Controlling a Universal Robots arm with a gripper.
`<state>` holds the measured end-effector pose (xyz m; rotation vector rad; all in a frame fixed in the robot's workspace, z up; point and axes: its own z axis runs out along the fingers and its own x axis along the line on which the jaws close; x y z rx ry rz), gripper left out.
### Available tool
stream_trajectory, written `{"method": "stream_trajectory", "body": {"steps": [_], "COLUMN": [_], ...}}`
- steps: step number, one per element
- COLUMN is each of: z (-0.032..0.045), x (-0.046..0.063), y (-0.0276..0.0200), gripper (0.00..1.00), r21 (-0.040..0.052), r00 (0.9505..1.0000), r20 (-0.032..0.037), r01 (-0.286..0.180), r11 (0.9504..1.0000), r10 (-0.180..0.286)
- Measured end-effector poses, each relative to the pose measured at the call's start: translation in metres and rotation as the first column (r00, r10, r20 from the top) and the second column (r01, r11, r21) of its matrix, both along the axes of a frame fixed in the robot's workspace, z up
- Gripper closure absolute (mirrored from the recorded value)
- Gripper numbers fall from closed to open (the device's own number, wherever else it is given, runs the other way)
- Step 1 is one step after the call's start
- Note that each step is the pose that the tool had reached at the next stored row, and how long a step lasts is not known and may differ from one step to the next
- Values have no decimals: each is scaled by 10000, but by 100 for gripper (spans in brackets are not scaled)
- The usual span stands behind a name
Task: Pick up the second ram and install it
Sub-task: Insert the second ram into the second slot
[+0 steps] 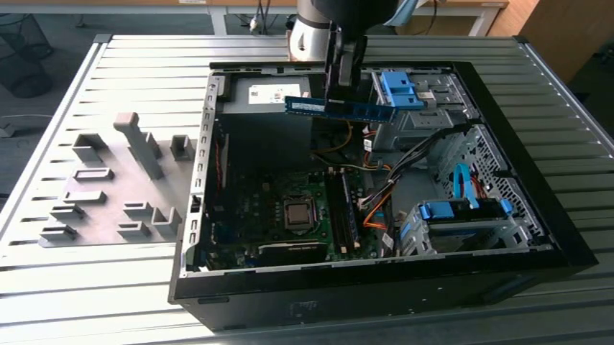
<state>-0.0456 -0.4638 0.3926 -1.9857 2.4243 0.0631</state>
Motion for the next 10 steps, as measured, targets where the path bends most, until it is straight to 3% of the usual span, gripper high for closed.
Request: {"method": "stream_trajectory", "body": {"steps": [10], "z": [0], "x": [0], "y": [0], "gripper": [86], "r21": [-1], "r00": [9999], "r20": [0], "r01": [105], "r11": [9999], "r10": [-105]}}
